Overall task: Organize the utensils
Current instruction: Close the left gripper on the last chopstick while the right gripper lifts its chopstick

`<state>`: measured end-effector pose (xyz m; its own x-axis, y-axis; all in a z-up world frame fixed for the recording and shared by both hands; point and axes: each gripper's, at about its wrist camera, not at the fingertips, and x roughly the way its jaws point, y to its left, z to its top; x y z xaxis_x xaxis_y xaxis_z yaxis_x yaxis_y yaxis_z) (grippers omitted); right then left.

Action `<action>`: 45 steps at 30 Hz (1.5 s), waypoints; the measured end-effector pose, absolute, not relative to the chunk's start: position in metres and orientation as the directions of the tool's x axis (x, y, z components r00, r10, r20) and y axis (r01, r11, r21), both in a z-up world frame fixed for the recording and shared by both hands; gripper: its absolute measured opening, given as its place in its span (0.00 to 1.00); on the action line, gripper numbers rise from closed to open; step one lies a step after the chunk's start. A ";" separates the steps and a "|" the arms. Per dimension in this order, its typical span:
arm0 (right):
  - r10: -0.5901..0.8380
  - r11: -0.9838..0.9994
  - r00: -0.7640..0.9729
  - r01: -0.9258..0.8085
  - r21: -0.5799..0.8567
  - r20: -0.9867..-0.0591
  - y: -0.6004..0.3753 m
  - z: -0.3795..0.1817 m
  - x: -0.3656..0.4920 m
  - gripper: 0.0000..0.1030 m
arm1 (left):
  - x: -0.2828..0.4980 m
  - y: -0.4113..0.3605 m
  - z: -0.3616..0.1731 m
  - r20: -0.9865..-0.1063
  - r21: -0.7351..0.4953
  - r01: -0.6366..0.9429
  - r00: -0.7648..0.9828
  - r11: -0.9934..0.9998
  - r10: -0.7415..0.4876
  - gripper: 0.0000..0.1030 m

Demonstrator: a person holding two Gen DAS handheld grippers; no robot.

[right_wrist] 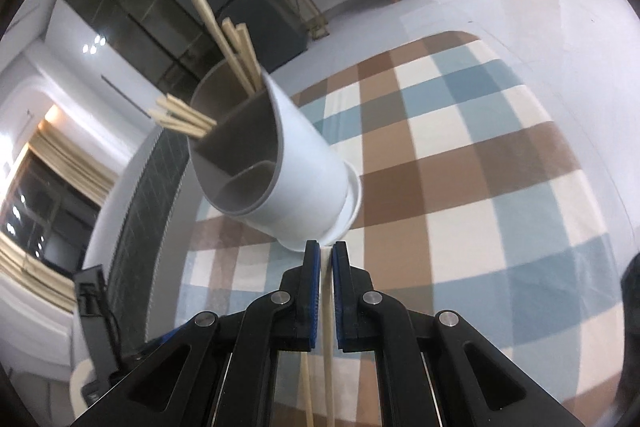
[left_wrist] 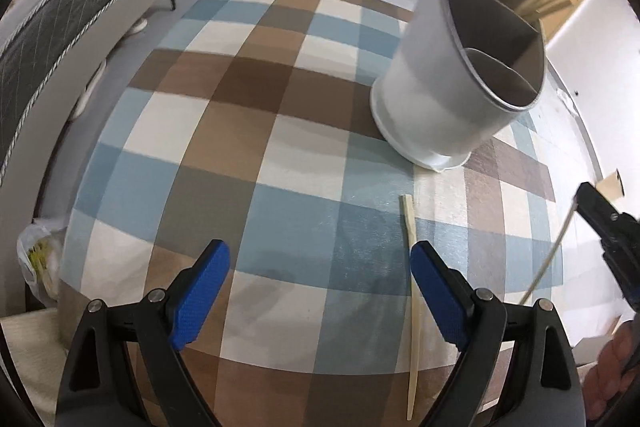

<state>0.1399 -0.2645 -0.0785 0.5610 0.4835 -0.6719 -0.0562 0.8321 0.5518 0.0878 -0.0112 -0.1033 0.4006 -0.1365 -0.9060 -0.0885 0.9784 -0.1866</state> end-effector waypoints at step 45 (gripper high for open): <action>0.473 0.787 0.653 -0.013 0.616 -0.591 -0.316 -0.053 0.091 0.05 | 0.139 -0.103 -0.137 -0.958 -0.049 0.030 0.281 0.998 -0.055 0.03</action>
